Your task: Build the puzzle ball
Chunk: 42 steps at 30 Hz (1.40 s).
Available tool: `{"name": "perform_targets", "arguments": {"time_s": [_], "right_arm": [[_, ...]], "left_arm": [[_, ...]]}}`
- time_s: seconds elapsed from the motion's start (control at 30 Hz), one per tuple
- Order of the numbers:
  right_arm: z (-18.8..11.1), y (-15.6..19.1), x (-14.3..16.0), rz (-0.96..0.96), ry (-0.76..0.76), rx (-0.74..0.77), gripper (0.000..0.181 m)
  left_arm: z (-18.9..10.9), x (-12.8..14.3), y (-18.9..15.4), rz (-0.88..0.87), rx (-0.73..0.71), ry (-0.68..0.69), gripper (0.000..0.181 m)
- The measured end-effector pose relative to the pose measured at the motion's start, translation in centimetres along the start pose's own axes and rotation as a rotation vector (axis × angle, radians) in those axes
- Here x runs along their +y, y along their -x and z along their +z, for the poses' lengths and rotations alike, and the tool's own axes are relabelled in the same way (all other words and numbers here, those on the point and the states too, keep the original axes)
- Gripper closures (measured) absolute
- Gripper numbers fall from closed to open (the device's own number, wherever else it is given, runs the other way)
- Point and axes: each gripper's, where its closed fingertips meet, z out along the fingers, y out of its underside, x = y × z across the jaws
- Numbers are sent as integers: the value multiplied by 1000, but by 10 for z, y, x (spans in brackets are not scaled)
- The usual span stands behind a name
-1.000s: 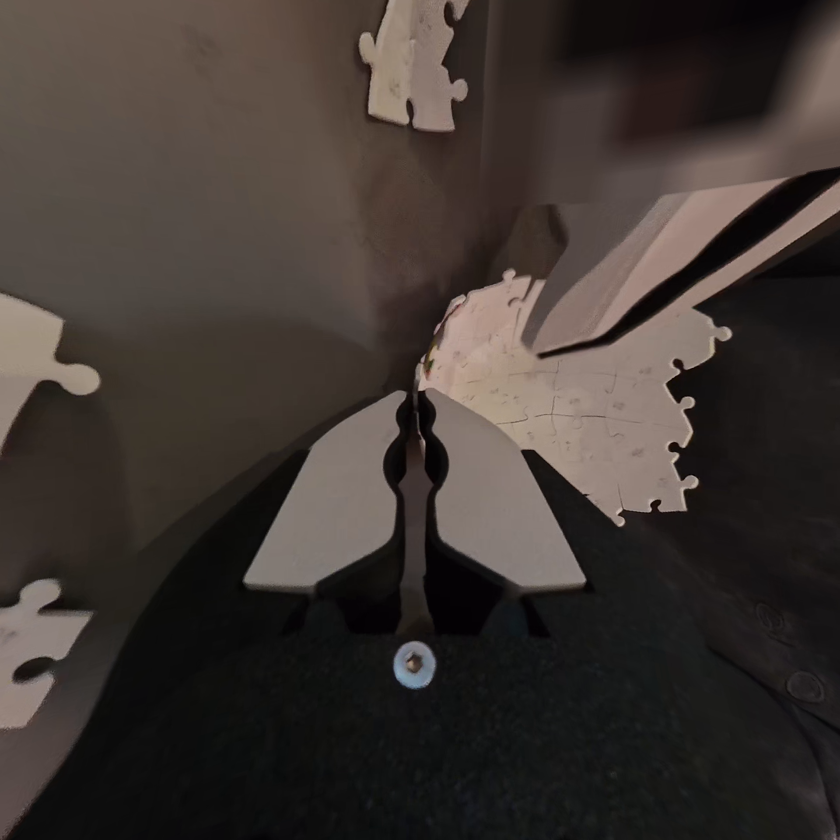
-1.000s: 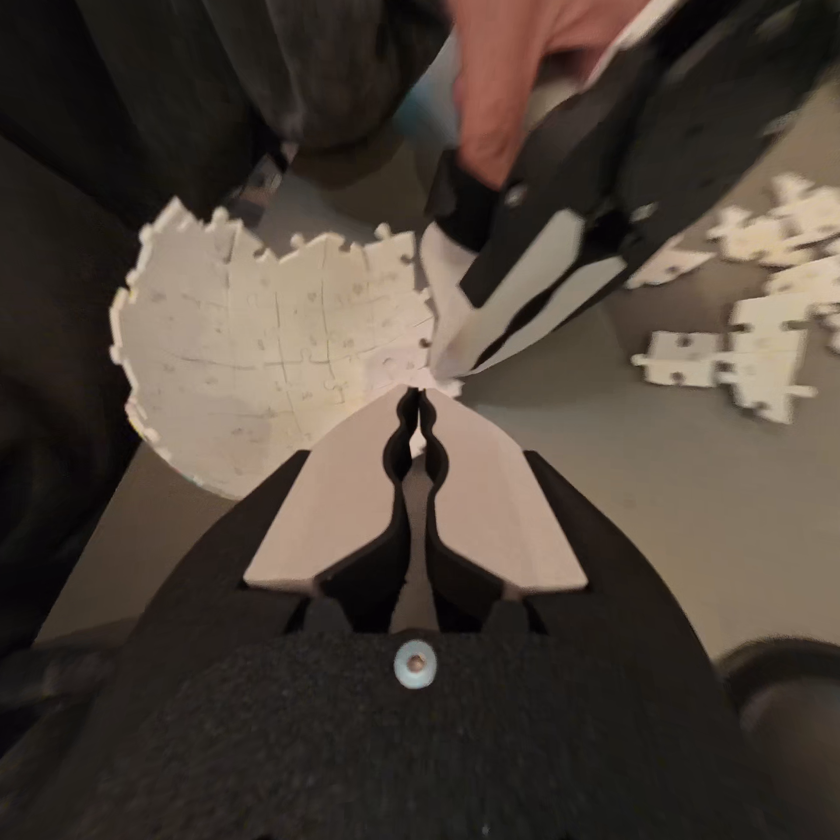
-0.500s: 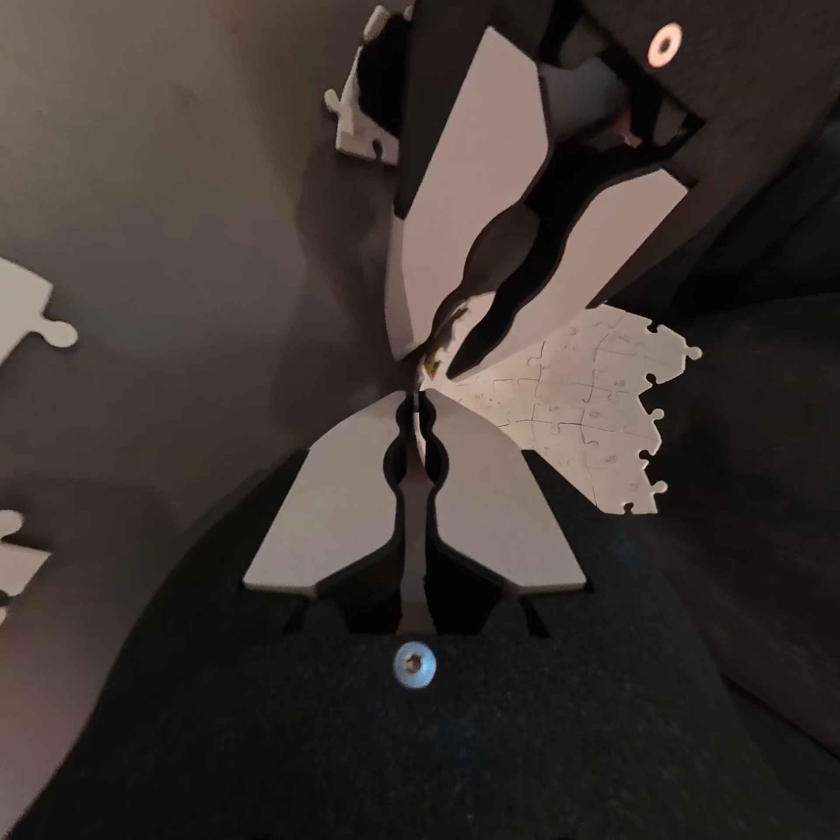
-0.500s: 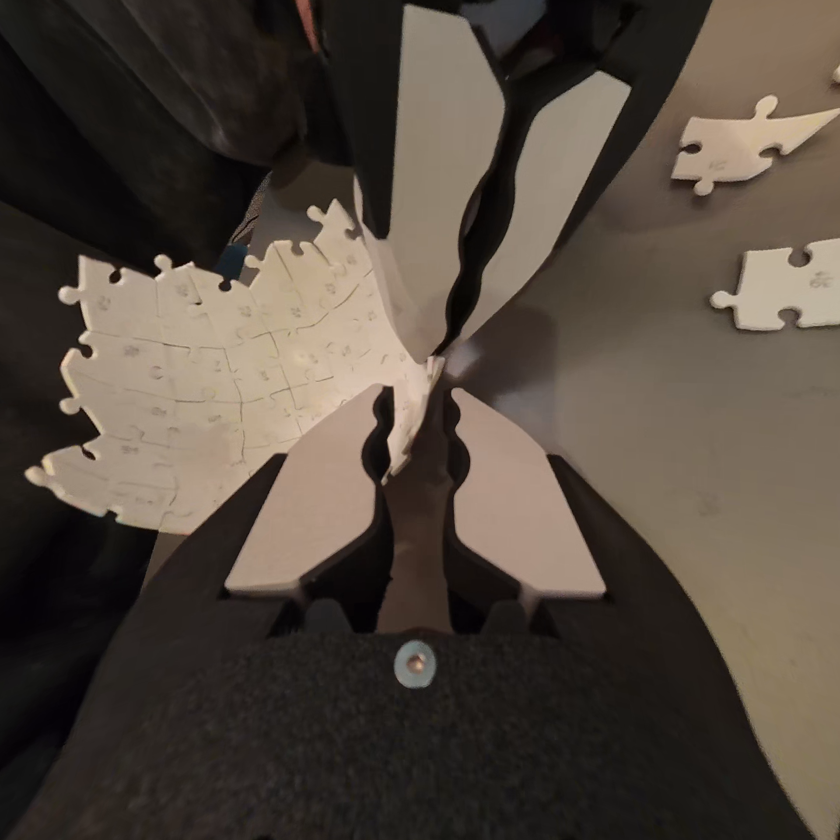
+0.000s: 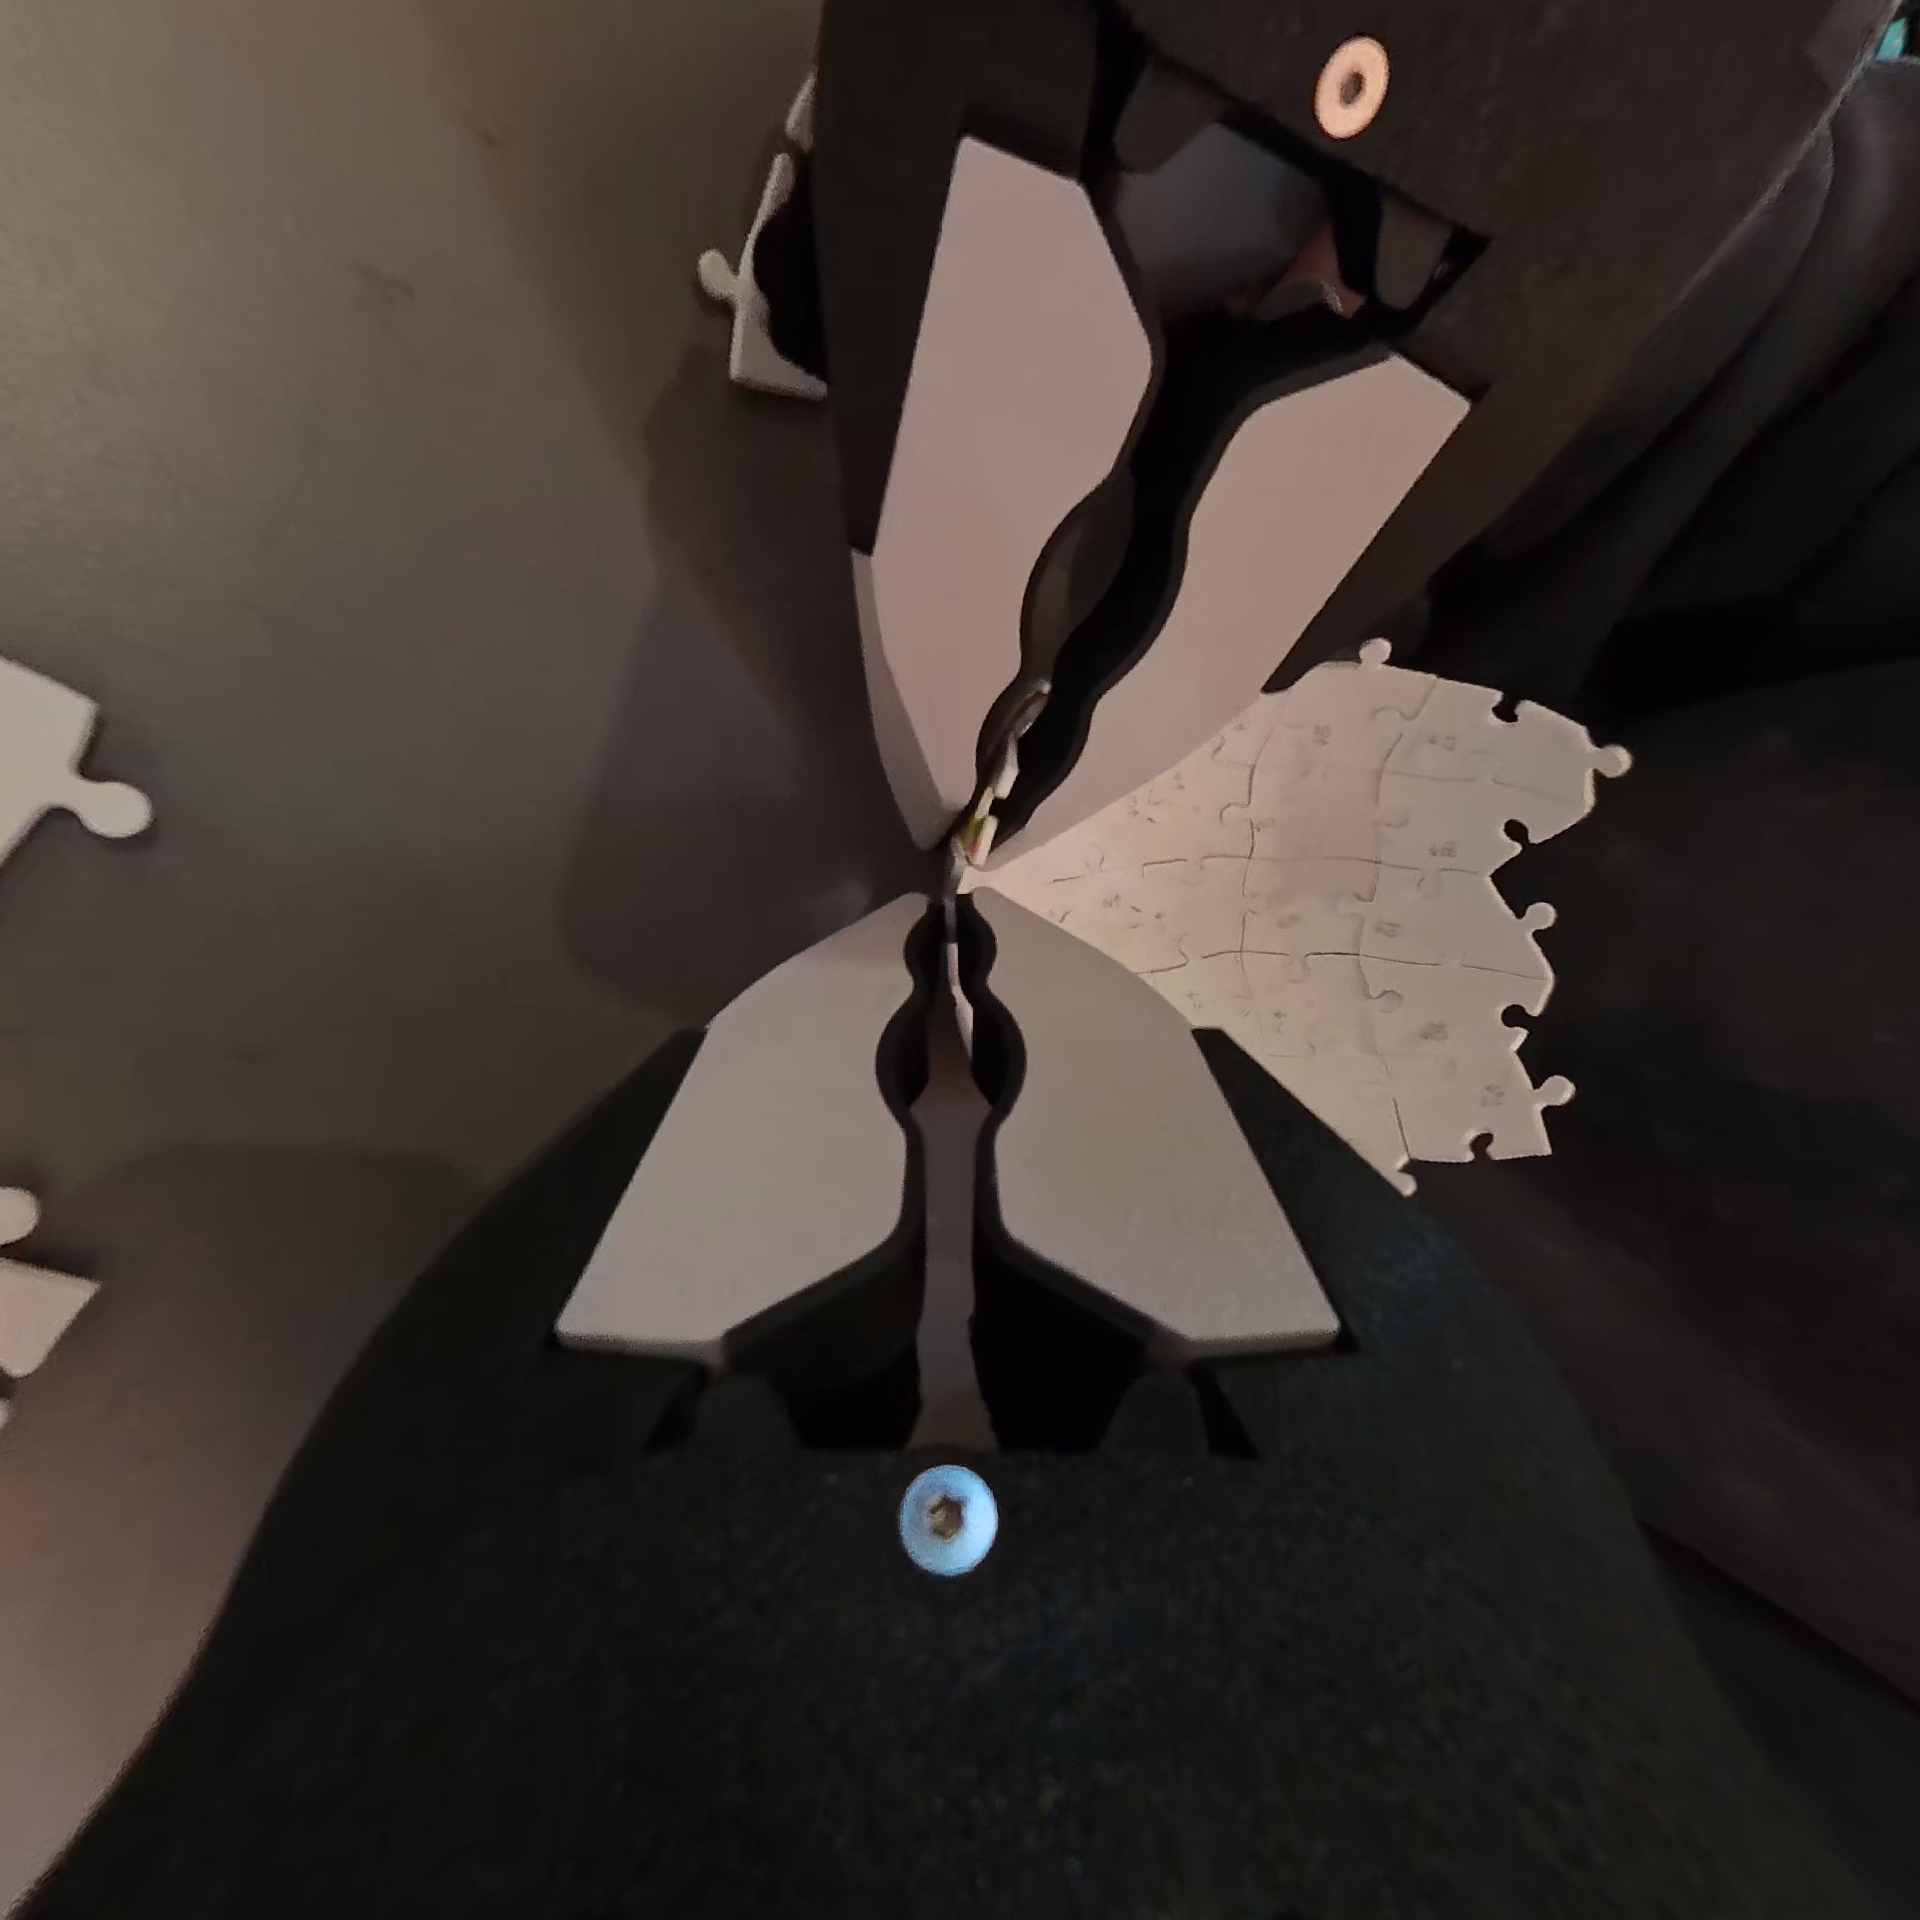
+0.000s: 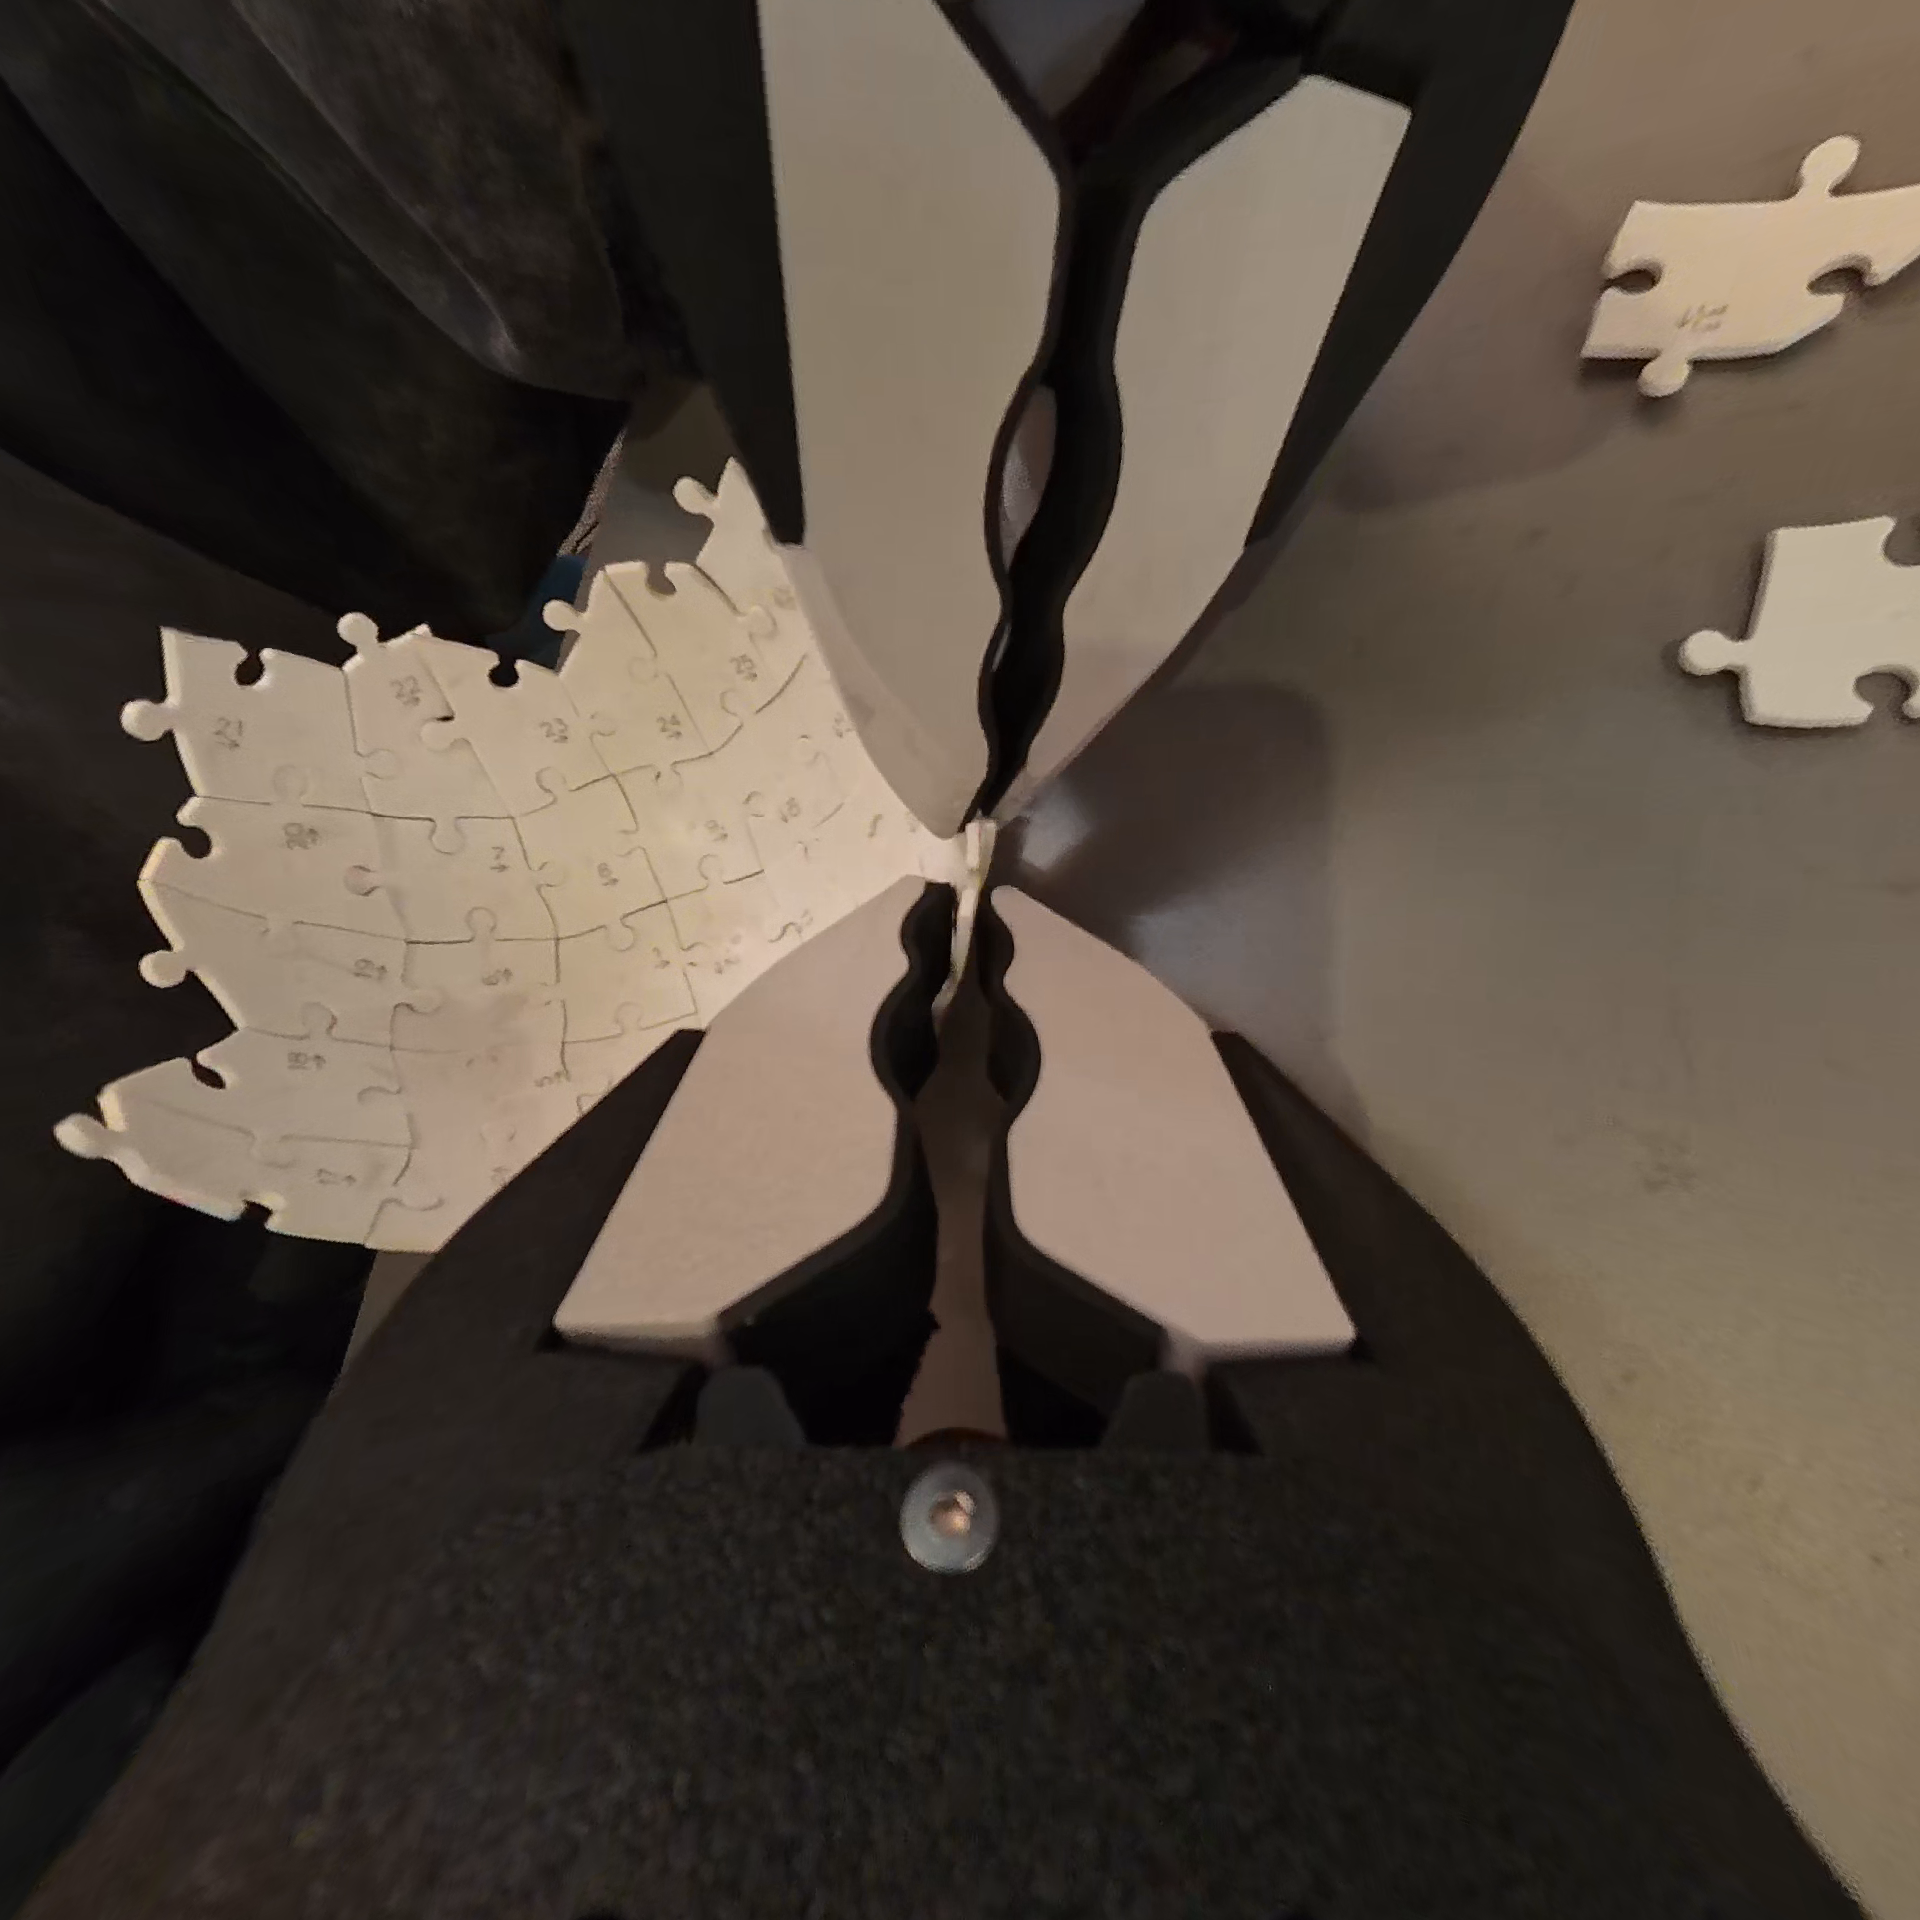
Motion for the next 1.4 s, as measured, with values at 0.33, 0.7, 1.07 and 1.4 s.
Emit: {"name": "perform_targets", "arguments": {"time_s": [0.33,0.7,1.07,1.4], "right_arm": [[-2,-1,0,6,-13,2,170],[-6,1,-7,-27,-39,10,173],[-5,1,-4,4,-51,-33,179],[-34,-7,-7,17,-64,89,158]], "left_arm": [[0,-1,-1,44,-25,-36,180],[-1,1,-3,61,-47,-53,180],[2,0,-4,91,-66,-52,180],[-3,2,-1,40,-67,-103,180]]}}
